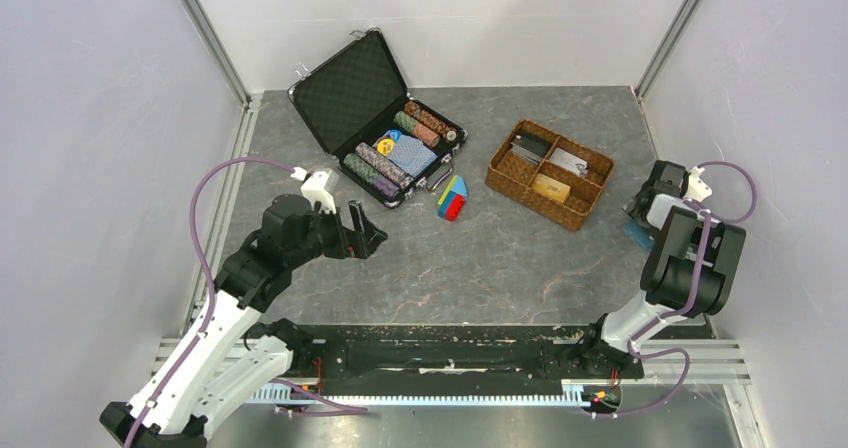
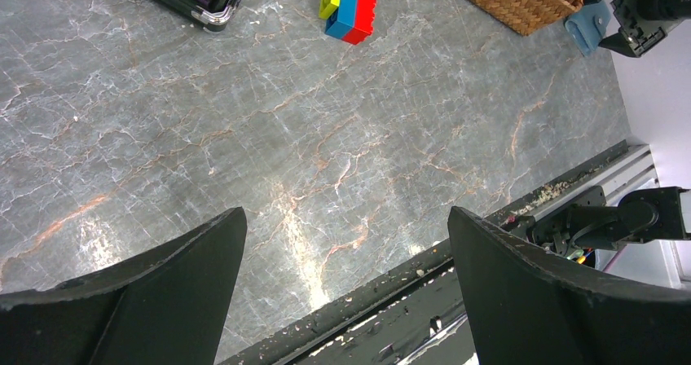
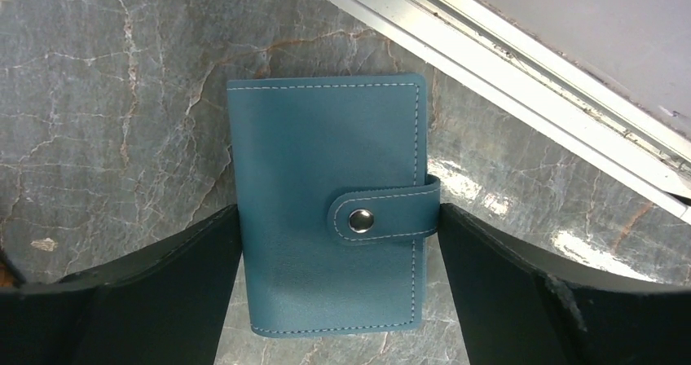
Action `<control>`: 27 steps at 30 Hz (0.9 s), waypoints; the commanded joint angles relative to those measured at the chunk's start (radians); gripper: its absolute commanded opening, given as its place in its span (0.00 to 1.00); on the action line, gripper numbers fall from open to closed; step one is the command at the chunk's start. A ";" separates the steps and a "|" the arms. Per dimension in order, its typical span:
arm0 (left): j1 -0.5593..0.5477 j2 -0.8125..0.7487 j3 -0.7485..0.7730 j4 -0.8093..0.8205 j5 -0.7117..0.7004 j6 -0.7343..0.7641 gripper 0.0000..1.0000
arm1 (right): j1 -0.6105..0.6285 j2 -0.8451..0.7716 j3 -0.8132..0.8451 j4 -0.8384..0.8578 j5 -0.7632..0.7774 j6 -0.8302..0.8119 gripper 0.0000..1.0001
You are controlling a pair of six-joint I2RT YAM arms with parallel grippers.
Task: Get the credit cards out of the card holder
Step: Move the card holder to the center of the board.
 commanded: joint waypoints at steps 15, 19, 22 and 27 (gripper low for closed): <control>0.005 -0.024 0.003 0.030 0.034 -0.002 1.00 | -0.011 -0.154 -0.217 -0.035 -0.186 0.021 0.76; 0.005 -0.028 0.003 0.030 0.038 -0.002 1.00 | -0.011 -0.231 -0.315 -0.050 -0.254 0.030 0.75; 0.005 -0.028 -0.001 0.034 0.048 -0.002 1.00 | -0.011 -0.313 -0.375 -0.058 -0.302 0.040 0.76; 0.005 -0.030 -0.002 0.034 0.061 -0.004 1.00 | 0.037 -0.448 -0.421 -0.112 -0.359 0.038 0.72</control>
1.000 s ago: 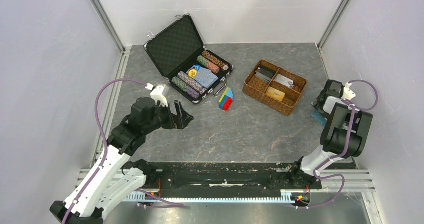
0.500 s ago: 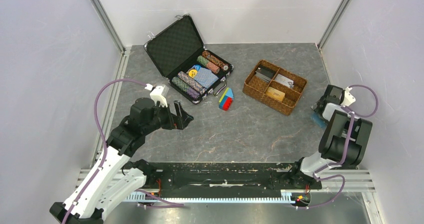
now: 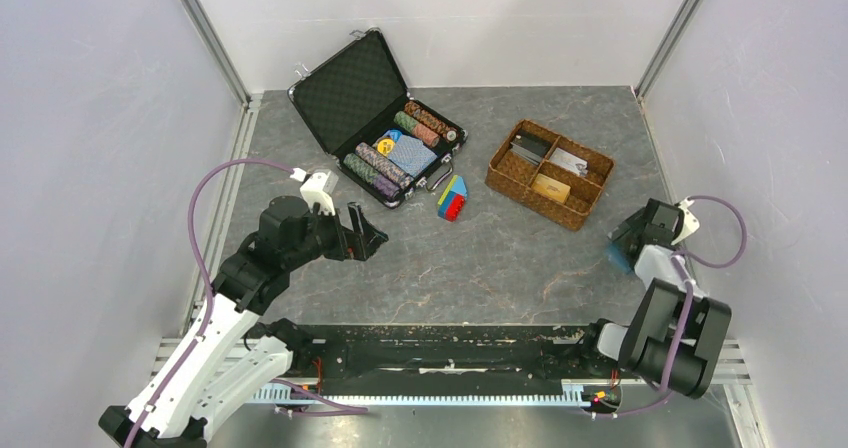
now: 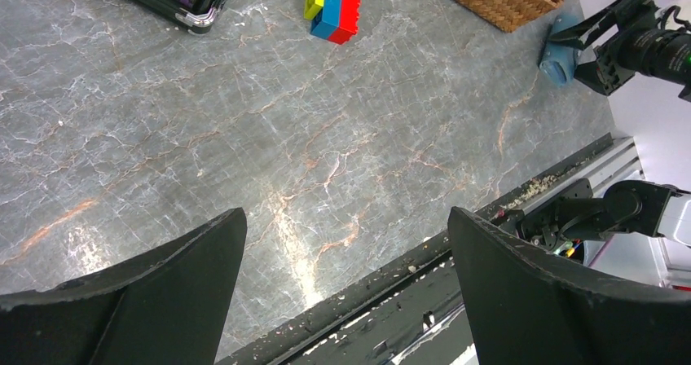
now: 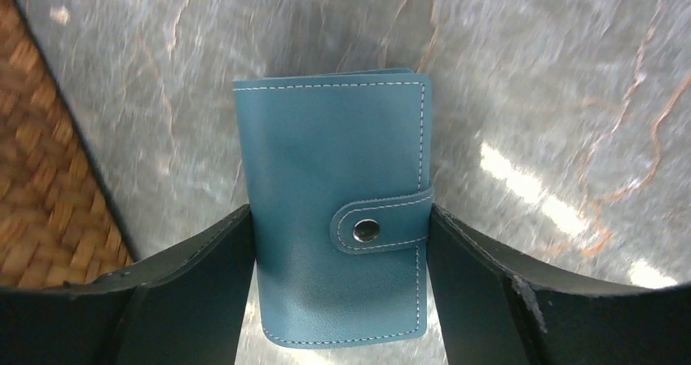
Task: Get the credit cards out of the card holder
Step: Move the card holder to the center of the board.
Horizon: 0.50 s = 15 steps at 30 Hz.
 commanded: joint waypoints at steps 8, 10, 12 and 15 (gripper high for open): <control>0.005 -0.037 -0.003 0.031 0.023 -0.002 1.00 | 0.313 -0.152 -0.064 -0.308 -0.033 0.098 0.74; 0.005 -0.044 -0.003 0.031 0.025 -0.002 1.00 | 0.355 -0.173 -0.076 -0.329 -0.014 0.119 0.73; 0.004 -0.055 -0.003 0.031 0.023 0.000 1.00 | 0.397 -0.192 -0.089 -0.348 0.007 0.137 0.73; 0.005 -0.070 -0.003 0.031 0.016 0.001 1.00 | 0.503 -0.198 -0.114 -0.360 0.010 0.173 0.73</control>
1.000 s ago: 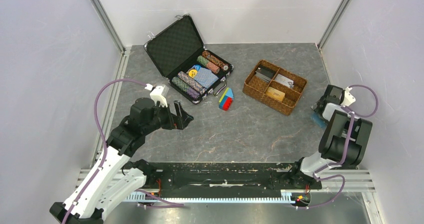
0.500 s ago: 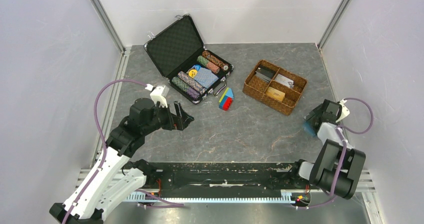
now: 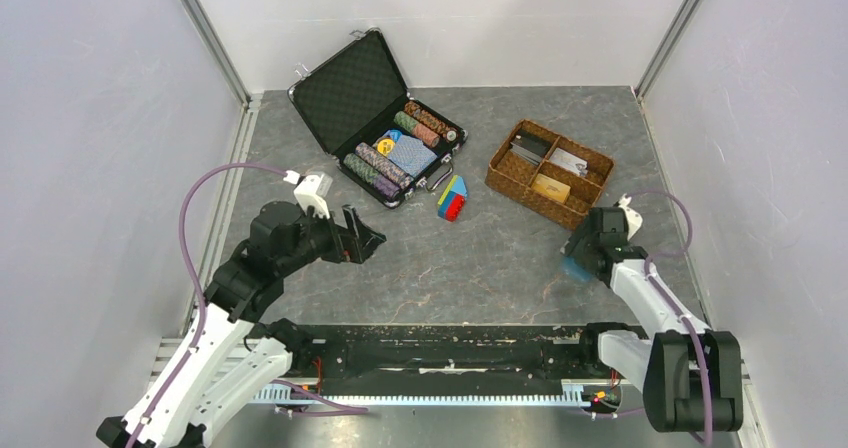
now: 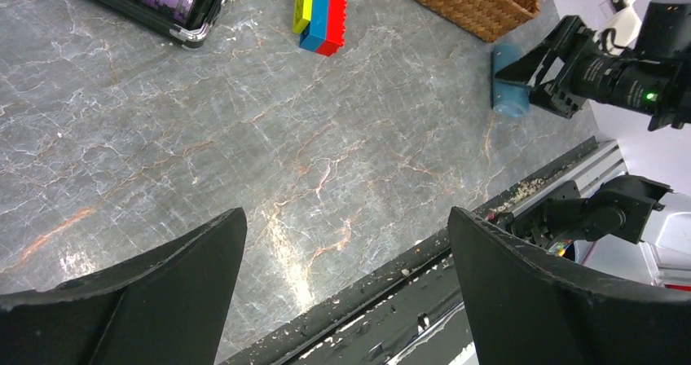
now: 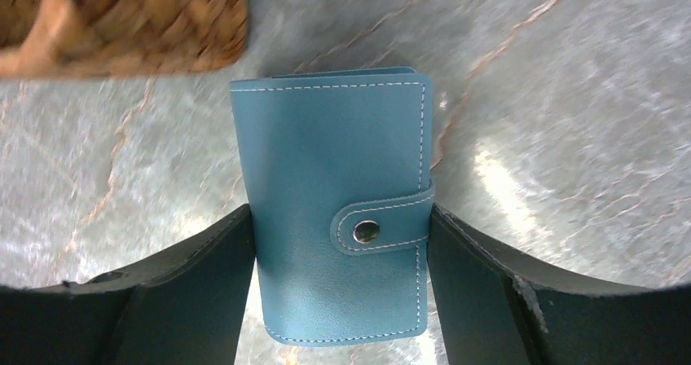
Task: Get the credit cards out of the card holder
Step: Move the card holder to the center of the board.
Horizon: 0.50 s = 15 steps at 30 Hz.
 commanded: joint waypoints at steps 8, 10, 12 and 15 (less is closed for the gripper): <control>0.005 -0.037 -0.004 0.028 -0.002 0.002 1.00 | 0.502 0.038 -0.037 -0.105 0.028 0.254 0.73; 0.004 -0.038 -0.004 0.028 -0.002 0.002 1.00 | 0.634 0.078 -0.002 -0.091 0.046 0.302 0.73; 0.005 -0.037 -0.005 0.028 -0.006 0.002 1.00 | 0.772 0.139 0.048 -0.084 0.072 0.336 0.74; 0.005 -0.036 -0.006 0.027 -0.012 0.003 1.00 | 0.937 0.262 0.171 -0.077 0.114 0.327 0.76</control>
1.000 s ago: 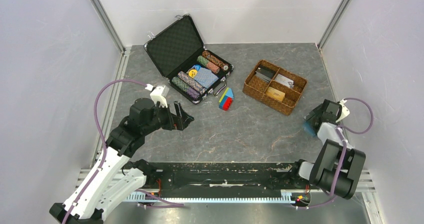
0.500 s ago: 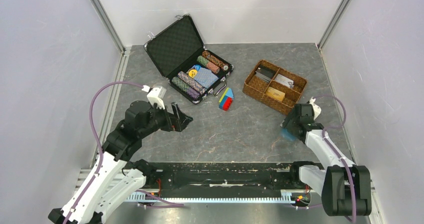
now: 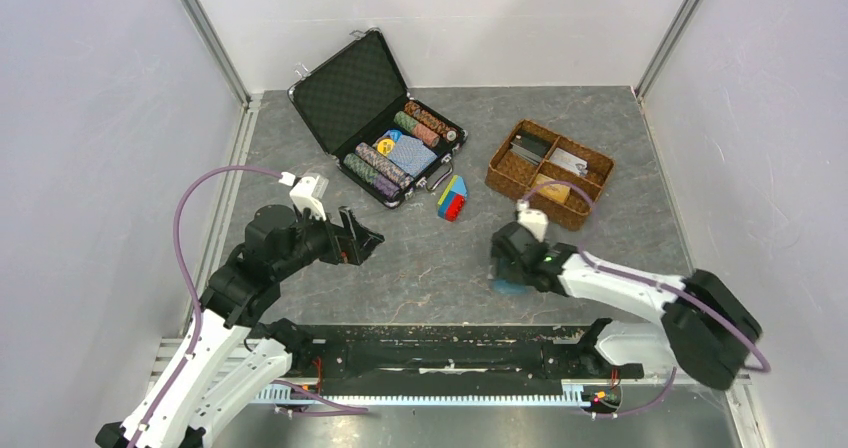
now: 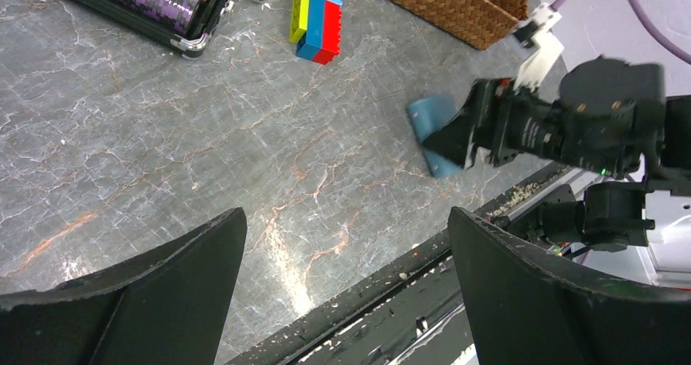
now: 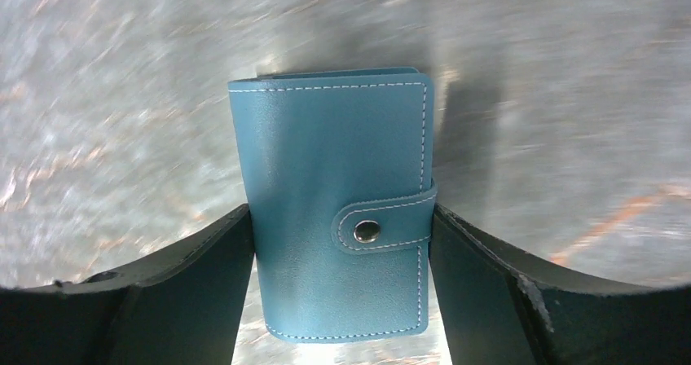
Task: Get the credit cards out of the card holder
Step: Move the card holder to the center of the board.
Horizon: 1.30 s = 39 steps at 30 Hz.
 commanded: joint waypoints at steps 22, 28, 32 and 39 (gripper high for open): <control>0.005 0.037 0.000 0.012 -0.043 0.000 1.00 | 0.457 0.220 0.364 0.006 0.058 -0.253 0.95; 0.005 0.047 0.004 0.005 -0.064 -0.004 1.00 | 0.457 0.189 0.346 0.047 0.042 -0.285 0.64; 0.005 0.048 0.008 -0.002 -0.091 -0.008 1.00 | 0.457 0.209 0.330 0.073 0.028 -0.292 0.50; 0.005 0.073 0.031 -0.039 -0.129 -0.008 1.00 | 0.457 0.252 0.268 0.144 0.001 -0.283 0.43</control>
